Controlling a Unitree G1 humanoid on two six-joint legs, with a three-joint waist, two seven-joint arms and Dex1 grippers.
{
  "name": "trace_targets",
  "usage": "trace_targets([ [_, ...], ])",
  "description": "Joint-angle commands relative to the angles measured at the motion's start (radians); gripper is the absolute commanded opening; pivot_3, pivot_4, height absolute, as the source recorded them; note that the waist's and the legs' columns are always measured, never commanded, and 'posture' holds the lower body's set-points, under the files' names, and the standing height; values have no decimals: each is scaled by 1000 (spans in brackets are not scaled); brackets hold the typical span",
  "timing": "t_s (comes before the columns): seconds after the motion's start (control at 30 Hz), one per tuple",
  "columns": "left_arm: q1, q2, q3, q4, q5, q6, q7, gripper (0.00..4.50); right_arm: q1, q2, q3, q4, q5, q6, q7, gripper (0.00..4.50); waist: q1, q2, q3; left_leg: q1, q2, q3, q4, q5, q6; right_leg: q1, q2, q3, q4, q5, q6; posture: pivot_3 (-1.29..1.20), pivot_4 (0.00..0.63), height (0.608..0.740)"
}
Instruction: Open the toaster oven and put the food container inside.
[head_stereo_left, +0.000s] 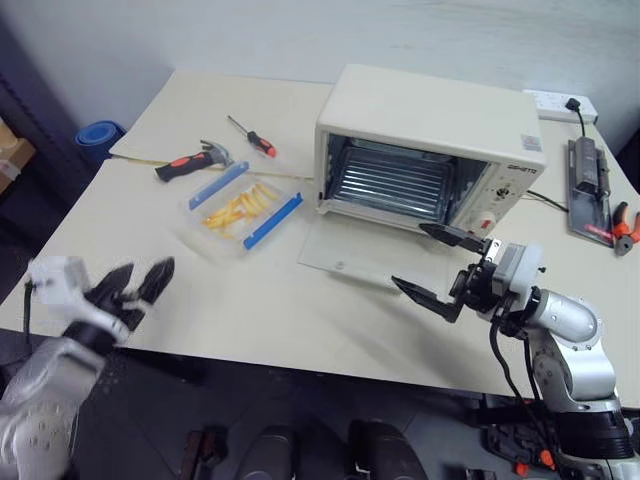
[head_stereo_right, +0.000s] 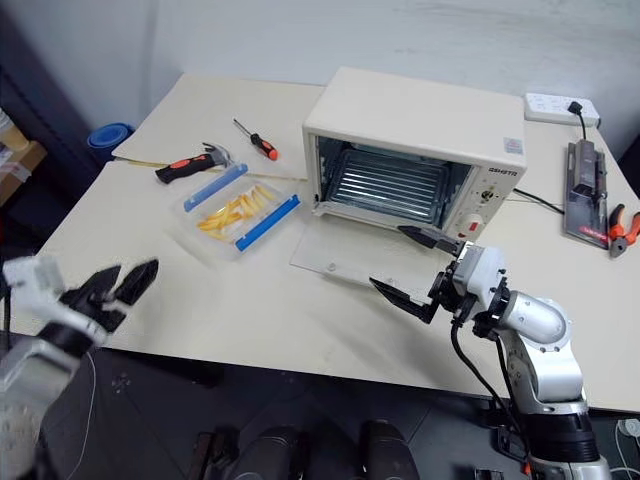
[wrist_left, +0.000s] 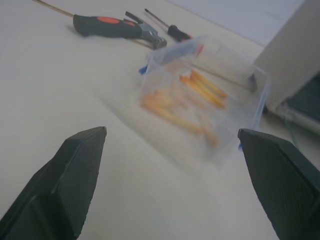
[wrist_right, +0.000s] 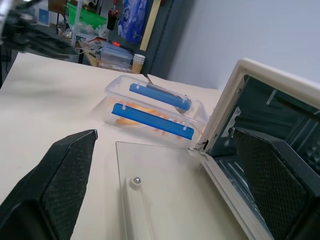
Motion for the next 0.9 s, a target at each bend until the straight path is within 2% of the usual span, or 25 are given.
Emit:
trace_targets([
  [0.03, -146, -14, -11, 85, -102, 124, 224, 4479, -16, -17, -6, -16, -3, 6, -4, 4500, -8, 0, 0, 0, 0, 0, 0, 0, 0, 0, 1, 0, 2, 0, 0, 0, 150, 740],
  [0.13, -315, -21, -52, 213, -86, 211, 361, 4479, -21, -22, -6, -27, -12, 19, -10, 4500, -4, -1, 0, -2, 0, 0, 1, 1, -1, -1, 2, -1, 4, 0, 0, 0, 150, 740],
  [0.2, -390, -32, -62, 285, -57, 216, 392, 4479, -17, -19, -8, -37, -15, 23, -19, 4500, -3, -1, 0, -2, -1, 0, 2, 1, -2, -1, 1, -1, 4, 0, 0, 0, 150, 740],
  [0.43, -563, -43, -119, 549, 43, 243, 370, 4479, 25, -8, -9, -80, -22, 29, -58, 4500, 4, -1, 0, -2, -1, 0, 2, 2, -4, -1, 2, -1, 3, 0, 1, 0, 150, 740],
  [0.57, -596, -12, -161, 598, 128, 232, 311, 3605, 42, -11, -22, -91, -19, 30, -72, 4500, 0, -1, 0, -2, -1, 1, 2, 2, -5, -1, 2, -1, 4, 0, 1, 0, 150, 740],
  [0.73, -632, 33, -151, 624, 176, 242, 238, 2025, 65, -10, -34, -83, -30, 4, -81, 4500, 0, -1, 0, -1, -1, 1, 2, 3, -6, -2, 2, -1, 3, 0, 1, 0, 150, 740],
  [0.9, -650, 148, -153, 637, 227, 277, 145, 535, 90, -13, -44, -71, -31, -18, -80, 4500, -4, -2, 1, -2, -1, 1, 1, 4, -7, -3, 2, -1, 3, 0, 1, 0, 150, 740],
])
